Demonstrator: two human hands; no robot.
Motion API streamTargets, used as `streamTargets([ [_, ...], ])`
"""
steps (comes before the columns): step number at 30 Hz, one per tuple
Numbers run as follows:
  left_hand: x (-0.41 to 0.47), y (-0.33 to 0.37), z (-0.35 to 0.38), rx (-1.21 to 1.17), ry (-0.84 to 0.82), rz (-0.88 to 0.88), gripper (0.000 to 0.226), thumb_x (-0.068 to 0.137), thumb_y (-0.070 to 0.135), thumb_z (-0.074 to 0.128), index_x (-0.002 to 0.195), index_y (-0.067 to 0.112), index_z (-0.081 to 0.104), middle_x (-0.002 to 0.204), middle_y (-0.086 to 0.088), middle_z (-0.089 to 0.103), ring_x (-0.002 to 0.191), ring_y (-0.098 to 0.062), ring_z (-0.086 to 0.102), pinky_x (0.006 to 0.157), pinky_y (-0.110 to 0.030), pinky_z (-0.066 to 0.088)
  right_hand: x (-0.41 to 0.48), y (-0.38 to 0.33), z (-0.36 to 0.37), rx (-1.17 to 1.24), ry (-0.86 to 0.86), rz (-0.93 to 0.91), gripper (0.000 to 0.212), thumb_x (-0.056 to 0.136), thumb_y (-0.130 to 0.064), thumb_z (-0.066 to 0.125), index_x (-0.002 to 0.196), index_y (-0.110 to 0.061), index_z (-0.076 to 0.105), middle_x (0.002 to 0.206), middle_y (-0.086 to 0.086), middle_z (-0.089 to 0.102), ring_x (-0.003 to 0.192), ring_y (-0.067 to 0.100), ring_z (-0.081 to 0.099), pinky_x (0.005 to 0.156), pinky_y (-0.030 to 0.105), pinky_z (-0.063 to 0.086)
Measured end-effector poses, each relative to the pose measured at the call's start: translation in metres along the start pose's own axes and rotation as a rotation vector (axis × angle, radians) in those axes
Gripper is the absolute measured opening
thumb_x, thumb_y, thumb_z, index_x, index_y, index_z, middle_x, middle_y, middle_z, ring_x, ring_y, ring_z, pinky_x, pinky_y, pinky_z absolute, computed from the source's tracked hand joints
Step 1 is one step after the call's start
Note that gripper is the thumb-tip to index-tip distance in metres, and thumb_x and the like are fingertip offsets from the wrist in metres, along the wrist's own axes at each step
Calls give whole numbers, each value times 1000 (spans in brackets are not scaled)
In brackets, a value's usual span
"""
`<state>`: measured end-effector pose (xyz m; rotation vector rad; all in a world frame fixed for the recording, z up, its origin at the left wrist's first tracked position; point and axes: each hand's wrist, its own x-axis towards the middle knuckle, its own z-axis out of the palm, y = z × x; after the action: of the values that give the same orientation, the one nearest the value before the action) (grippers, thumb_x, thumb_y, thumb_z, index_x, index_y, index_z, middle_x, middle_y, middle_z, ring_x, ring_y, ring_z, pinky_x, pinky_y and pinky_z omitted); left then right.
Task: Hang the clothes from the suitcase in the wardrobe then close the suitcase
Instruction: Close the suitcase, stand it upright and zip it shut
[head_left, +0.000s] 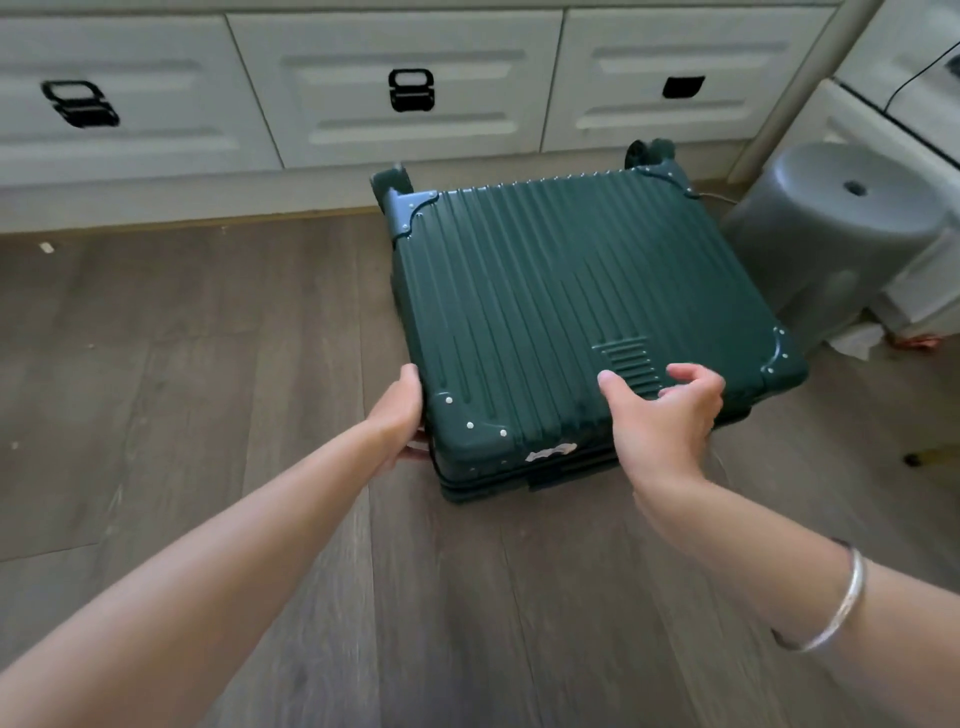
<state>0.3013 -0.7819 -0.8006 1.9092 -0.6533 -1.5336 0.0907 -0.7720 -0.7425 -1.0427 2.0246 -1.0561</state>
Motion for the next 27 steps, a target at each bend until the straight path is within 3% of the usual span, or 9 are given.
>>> streamTargets([
  [3, -8, -6, 20, 34, -113, -70, 63, 98, 47, 19, 122, 1, 54, 105, -24, 65, 85, -35, 66, 64, -35, 57, 14, -23, -2, -106, -114, -305, 46, 77, -36, 73, 108, -22, 42, 100, -6, 39, 105, 20, 45, 103, 45, 36],
  [7, -17, -6, 54, 205, -344, -152, 56, 97, 39, 30, 126, -6, 48, 112, -26, 61, 100, -35, 61, 89, -38, 51, 23, -41, 27, -381, -348, -599, 63, 76, -54, 68, 127, -23, 47, 131, 2, 40, 125, 22, 39, 106, 38, 29],
  [10, -18, -5, 72, 397, -529, -146, 49, 97, 36, 37, 130, 2, 48, 123, -19, 63, 115, -29, 59, 101, -37, 45, 26, -45, 48, -632, -441, -751, 84, 75, -63, 63, 143, -29, 30, 155, 4, 15, 144, 25, 14, 115, 43, 15],
  [12, -11, -5, 72, 486, -591, -100, 40, 96, 30, 43, 127, 6, 52, 125, -15, 62, 112, -26, 60, 99, -36, 46, 34, -43, 51, -868, -453, -814, 95, 73, -63, 63, 149, -34, 13, 160, 4, -1, 148, 28, -3, 118, 50, 3],
  [14, 4, -2, 59, 506, -483, -1, 23, 95, 19, 45, 107, 7, 60, 113, -17, 66, 94, -25, 63, 84, -32, 51, 42, -42, 48, -994, -471, -806, 101, 72, -59, 64, 150, -39, 3, 161, 3, -7, 148, 32, -9, 116, 59, -1],
  [16, 28, 5, 36, 437, -200, 113, 20, 95, 13, 44, 96, 5, 62, 102, -15, 66, 81, -25, 64, 72, -31, 53, 43, -43, 45, -1020, -502, -794, 101, 73, -57, 64, 150, -41, 0, 162, 1, -5, 148, 36, -6, 113, 64, 3],
  [19, 59, 22, 2, 435, 101, 231, 29, 98, 18, 40, 118, 5, 56, 116, -17, 62, 101, -33, 62, 81, -36, 50, 41, -49, 40, -1067, -515, -809, 98, 76, -55, 62, 151, -39, 1, 162, -1, 0, 148, 37, 0, 114, 64, 12],
  [24, 84, 51, -8, 346, 76, 368, 38, 100, 9, 33, 136, 12, 47, 137, -11, 51, 124, -26, 49, 98, -31, 41, 43, -55, 28, -1096, -535, -780, 96, 75, -55, 62, 150, -42, 3, 162, -4, 2, 148, 33, 3, 114, 59, 18],
  [27, 94, 63, -1, 285, 12, 383, 46, 99, 3, 29, 139, 16, 45, 142, -7, 47, 128, -23, 47, 92, -23, 37, 41, -56, 30, -1094, -538, -764, 96, 75, -55, 62, 149, -44, 2, 161, -5, 2, 149, 32, 3, 115, 57, 18],
])
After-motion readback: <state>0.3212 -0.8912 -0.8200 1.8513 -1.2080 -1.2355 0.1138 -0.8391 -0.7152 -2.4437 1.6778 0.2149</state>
